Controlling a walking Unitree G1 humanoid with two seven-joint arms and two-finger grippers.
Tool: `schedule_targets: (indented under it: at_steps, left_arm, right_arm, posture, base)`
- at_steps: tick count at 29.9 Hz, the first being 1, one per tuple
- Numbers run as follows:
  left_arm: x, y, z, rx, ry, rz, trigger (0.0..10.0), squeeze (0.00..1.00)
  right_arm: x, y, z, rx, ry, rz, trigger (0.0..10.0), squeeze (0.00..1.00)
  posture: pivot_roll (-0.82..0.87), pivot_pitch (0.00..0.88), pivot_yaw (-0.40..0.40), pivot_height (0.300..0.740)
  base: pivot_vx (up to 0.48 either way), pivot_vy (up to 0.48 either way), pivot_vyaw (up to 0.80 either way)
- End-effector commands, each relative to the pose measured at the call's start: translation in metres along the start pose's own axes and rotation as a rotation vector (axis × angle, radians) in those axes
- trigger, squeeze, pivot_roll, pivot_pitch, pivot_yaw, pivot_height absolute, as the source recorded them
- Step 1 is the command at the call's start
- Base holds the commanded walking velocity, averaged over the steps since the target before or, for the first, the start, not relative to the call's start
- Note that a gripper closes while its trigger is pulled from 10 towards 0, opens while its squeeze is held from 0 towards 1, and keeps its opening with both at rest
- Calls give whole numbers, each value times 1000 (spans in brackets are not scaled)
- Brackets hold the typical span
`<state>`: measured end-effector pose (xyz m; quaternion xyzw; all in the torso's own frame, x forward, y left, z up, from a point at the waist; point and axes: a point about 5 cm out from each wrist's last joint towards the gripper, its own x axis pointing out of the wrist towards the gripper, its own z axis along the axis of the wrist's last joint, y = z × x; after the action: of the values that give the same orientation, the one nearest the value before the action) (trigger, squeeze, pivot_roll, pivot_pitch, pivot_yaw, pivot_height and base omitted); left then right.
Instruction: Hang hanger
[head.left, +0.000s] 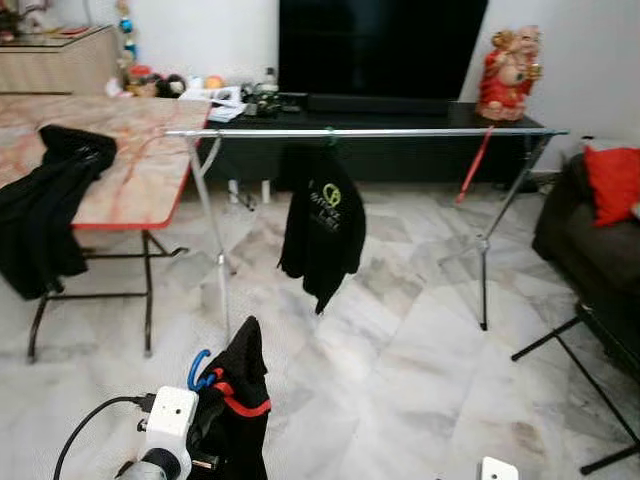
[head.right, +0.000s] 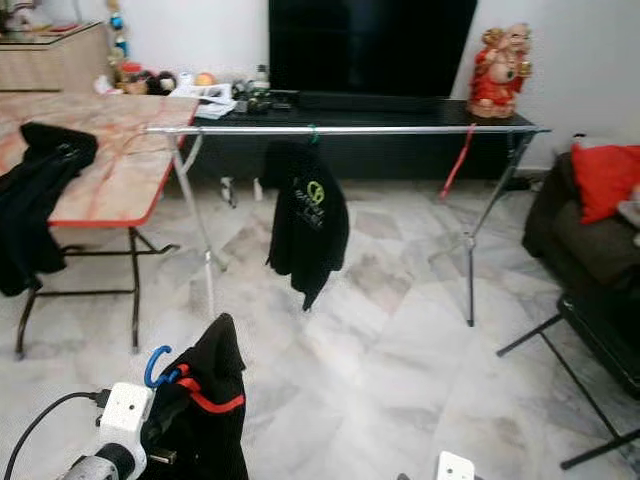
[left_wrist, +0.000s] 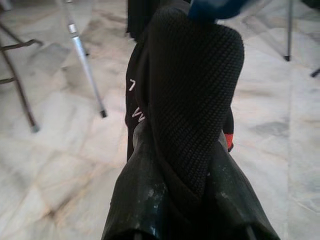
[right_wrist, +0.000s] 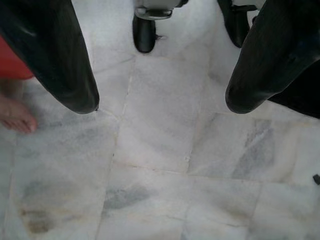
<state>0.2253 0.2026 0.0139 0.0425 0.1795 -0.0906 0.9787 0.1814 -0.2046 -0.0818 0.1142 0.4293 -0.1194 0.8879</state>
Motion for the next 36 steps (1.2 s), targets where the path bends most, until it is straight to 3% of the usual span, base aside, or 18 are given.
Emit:
schedule_targets:
  at_steps: [1,12,36]
  left_arm:
    - [1,-2,6,0,-31,-7,10000,0]
    - [2,-3,7,5,-27,-28,10000,0]
    - [-1,-3,6,-22,-17,-5,10000,0]
  right_arm:
    - [0,-1,0,14,1,-1,10000,0]
    - [-1,7,-8,-12,28,31,10000,0]
    - [-1,2,-10,-45,40,21,10000,0]
  posture:
    - [94,0,-21,740]
    - [99,0,-12,740]
    - [106,0,-24,740]
  base:
    - [345,0,0]
    - [359,0,0]
    - [383,0,0]
